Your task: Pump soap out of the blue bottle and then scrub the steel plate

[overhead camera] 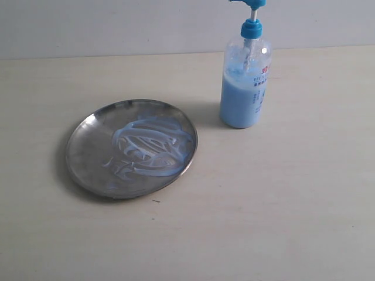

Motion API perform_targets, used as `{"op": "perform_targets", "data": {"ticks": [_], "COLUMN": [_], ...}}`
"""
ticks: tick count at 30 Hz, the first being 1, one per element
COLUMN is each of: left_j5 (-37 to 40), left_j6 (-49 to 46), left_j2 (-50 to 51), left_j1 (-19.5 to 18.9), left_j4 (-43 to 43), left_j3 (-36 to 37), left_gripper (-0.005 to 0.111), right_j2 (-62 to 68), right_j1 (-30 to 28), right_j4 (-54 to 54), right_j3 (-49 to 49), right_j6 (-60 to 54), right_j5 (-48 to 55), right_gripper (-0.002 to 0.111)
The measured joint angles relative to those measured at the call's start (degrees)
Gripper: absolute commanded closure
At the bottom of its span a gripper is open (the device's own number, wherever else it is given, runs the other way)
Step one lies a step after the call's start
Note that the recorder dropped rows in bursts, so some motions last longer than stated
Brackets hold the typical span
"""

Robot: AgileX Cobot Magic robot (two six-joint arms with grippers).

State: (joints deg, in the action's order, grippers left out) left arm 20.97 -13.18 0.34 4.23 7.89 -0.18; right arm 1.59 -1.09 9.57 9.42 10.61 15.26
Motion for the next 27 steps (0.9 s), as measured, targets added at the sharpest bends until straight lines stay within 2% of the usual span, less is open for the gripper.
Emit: {"op": "perform_targets", "data": {"ticks": [9,18,27], "left_j5": [0.0,0.0,0.0], "left_j6": [0.0,0.0,0.0], "left_j2": [0.0,0.0,0.0], "left_j1": [0.0,0.0,0.0], "left_j4": [0.0,0.0,0.0], "left_j3": [0.0,0.0,0.0], "left_gripper": [0.107,0.107,0.107], "right_j2": [-0.59,-0.59,-0.59], "right_j1": [0.0,0.0,0.0], "right_j4": [-0.11,-3.14,-6.52], "right_j3": [-0.78,-8.79,-9.16], "right_j6": [0.0,0.0,-5.02], "right_j5": [2.49,-1.31,-1.44], "right_gripper": [0.108,0.108,0.108]}}
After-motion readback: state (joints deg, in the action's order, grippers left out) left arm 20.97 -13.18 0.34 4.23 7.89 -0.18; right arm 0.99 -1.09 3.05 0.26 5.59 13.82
